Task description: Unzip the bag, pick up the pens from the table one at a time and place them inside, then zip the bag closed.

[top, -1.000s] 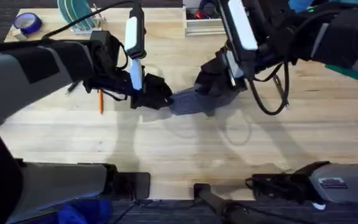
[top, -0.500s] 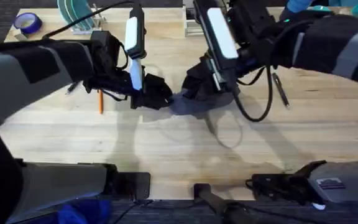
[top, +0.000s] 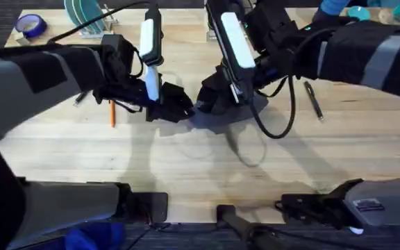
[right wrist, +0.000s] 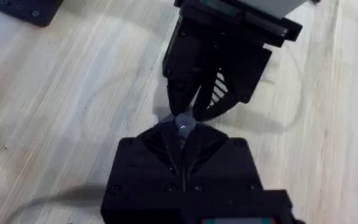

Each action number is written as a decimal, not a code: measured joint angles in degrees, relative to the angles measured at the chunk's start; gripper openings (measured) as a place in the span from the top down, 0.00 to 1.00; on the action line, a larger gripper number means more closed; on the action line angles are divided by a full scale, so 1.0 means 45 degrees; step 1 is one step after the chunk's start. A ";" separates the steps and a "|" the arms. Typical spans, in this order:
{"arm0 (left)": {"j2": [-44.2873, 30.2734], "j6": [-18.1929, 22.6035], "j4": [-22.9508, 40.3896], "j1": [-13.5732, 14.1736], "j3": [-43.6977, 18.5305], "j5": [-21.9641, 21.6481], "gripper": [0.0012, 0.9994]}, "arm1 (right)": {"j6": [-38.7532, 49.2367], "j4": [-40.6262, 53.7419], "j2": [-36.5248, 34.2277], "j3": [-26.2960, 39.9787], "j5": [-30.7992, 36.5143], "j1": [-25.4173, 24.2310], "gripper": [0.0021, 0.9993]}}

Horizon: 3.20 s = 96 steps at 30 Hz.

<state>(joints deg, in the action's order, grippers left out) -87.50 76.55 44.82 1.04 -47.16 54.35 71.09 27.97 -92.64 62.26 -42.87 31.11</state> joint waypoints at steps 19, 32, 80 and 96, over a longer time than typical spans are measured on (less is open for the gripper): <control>0.0000 0.0000 -0.0015 0.0000 0.0000 0.0005 0.96 | -0.0159 0.0060 -0.0005 0.0000 -0.0378 0.0155 0.12; 0.0000 0.0001 0.0038 0.0000 0.0000 0.0014 0.42 | -0.0141 0.0068 0.0000 0.0000 -0.0398 0.0155 0.00; 0.6688 -0.1726 0.9199 -0.1146 -0.4284 -0.2548 0.00 | -0.3983 0.8533 0.4075 0.3092 0.3844 -0.0214 0.00; 0.9282 -0.3988 0.9986 -0.1146 -0.4347 -0.3618 0.00 | -0.5091 1.0102 0.4085 0.4104 0.5450 -0.0219 0.00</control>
<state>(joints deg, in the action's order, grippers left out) -45.74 58.61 89.76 -4.12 -66.72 38.07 48.18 73.43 -74.26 80.73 -18.35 30.13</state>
